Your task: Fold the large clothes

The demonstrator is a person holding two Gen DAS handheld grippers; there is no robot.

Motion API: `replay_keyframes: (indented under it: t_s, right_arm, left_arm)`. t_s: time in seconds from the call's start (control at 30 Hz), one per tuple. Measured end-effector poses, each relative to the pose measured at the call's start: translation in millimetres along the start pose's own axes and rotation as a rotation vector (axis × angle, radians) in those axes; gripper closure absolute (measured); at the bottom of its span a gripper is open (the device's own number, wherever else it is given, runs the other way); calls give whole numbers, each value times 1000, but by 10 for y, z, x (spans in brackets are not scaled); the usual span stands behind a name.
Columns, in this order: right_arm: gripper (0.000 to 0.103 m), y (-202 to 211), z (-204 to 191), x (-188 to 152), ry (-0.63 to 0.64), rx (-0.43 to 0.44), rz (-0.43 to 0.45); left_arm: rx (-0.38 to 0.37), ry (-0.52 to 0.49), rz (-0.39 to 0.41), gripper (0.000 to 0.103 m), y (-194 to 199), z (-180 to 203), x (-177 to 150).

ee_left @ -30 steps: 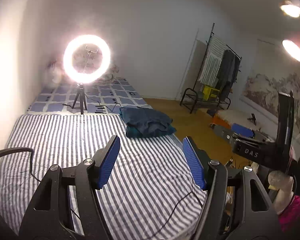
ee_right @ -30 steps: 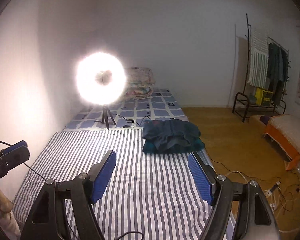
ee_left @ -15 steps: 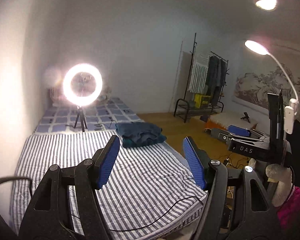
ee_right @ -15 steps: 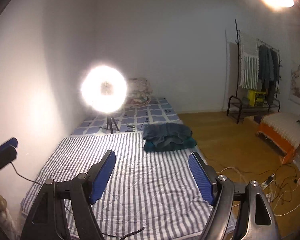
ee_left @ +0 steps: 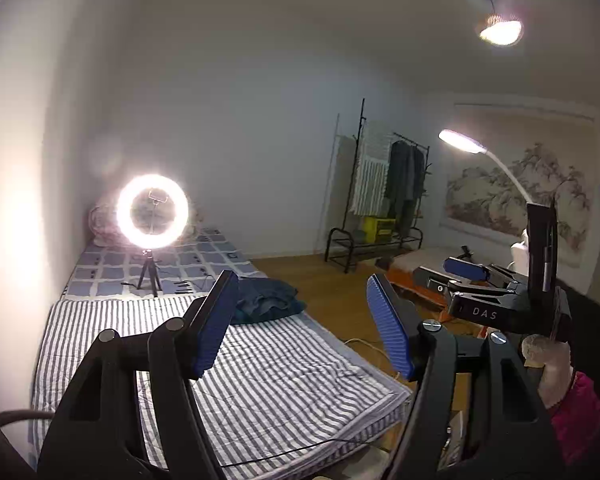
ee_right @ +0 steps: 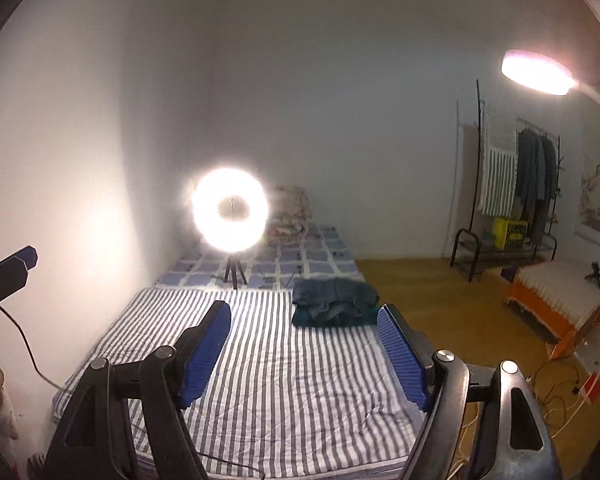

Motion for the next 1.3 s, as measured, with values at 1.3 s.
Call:
replay_keyframes:
  t_s: [1.3]
  right_arm:
    - [18,-1026,-155,-988,-69,-17,-196]
  left_arm:
    - [358,18,-135,5,-1276,-962,-1003]
Point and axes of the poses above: each gripper's, at about its wrist camera, not at the fingertips, and y roughly against the way its jaws point, z to its right, x to its top, the point moved 2 cm from there along -y, roughly the way its jaws point, and after that the axes turned 14 degrees about y, right-handed, at the moved point
